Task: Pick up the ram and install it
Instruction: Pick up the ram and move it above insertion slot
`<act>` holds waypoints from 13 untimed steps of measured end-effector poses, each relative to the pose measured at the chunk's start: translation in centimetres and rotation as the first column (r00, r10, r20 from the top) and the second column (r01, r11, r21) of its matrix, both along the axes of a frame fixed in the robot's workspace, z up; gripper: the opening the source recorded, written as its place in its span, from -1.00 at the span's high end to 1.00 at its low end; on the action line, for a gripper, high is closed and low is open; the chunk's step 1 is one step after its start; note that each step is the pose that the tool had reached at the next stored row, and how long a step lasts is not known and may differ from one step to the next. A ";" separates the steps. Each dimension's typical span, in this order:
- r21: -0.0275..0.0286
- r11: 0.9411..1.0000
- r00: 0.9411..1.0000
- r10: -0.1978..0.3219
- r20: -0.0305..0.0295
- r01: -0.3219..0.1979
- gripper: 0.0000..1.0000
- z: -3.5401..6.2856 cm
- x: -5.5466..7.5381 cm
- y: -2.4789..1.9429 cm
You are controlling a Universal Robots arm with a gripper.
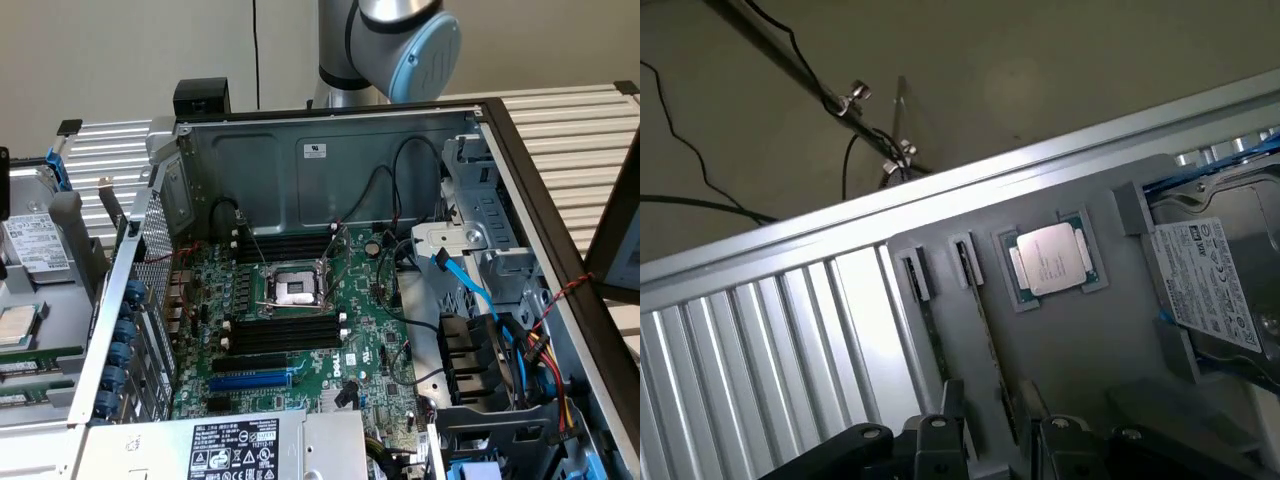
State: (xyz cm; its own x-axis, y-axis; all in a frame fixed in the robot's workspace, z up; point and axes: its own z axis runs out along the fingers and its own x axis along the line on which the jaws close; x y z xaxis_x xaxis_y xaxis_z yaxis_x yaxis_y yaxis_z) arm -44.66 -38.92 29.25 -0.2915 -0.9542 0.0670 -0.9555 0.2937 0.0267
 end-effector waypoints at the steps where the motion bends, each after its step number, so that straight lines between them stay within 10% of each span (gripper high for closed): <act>1: 0.000 1.000 1.000 0.006 0.000 -0.006 0.31 -0.17 0.0 -0.02; 13: 0.000 0.986 0.986 0.169 0.000 -0.169 0.31 -1.60 -0.1 -0.08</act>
